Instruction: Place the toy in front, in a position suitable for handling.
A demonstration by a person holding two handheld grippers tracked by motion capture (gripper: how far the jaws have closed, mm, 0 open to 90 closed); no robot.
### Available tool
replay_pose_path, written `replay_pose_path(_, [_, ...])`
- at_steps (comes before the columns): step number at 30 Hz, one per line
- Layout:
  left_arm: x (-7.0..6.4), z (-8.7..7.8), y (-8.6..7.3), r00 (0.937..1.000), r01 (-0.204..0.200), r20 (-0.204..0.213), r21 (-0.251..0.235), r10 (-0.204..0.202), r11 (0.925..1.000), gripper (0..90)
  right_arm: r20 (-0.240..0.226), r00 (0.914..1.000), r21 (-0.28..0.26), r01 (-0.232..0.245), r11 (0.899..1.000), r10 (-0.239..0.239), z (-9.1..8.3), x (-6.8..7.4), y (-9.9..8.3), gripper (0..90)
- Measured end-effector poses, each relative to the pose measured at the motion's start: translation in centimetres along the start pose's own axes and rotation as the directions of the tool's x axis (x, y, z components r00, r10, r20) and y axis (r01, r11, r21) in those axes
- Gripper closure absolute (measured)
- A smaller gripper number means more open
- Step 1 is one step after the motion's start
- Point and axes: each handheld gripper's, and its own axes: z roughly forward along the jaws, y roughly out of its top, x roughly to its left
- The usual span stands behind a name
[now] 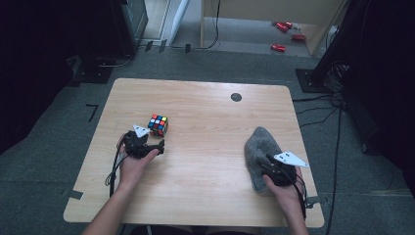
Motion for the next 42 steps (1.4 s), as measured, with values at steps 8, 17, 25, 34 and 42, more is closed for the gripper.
replay_pose_path(8, [-0.5, 2.3, 2.1, 0.9996, 0.01, -0.028, 0.012, -0.01, 0.9999, 13.6, 0.004, 0.9999, -0.015, -0.014, 1.0, 0.014, -0.5, -0.4, 0.0, 56.7])
replay_pose_path(17, [-1.3, 4.0, 2.7, 0.9969, -0.02, -0.075, 0.03, 0.022, 0.9993, 30.0, 0.002, 0.9998, -0.02, -0.019, 1.0, 0.019, -0.7, -0.6, 0.1, 56.2])
replay_pose_path(25, [-1.7, 3.7, 2.3, 0.9951, -0.086, -0.05, 0.004, 0.086, 0.9963, 34.5, -0.002, 0.9996, -0.035, -0.028, 0.999, 0.028, -1.2, -0.8, 0.3, 54.8])
replay_pose_path(34, [-2.6, 0.6, 0.6, 0.9898, -0.142, 0.003, -0.031, 0.142, 0.9893, 34.6, -0.018, 0.996, -0.064, -0.089, 0.994, 0.088, -1.7, -1.5, 0.6, 52.6])
replay_pose_path(42, [-4.7, -3.0, -1.1, 0.9748, -0.197, 0.091, -0.077, 0.204, 0.9774, 34.6, -0.025, 0.9968, -0.042, -0.076, 0.996, 0.075, -1.1, -0.8, 0.6, 50.1])
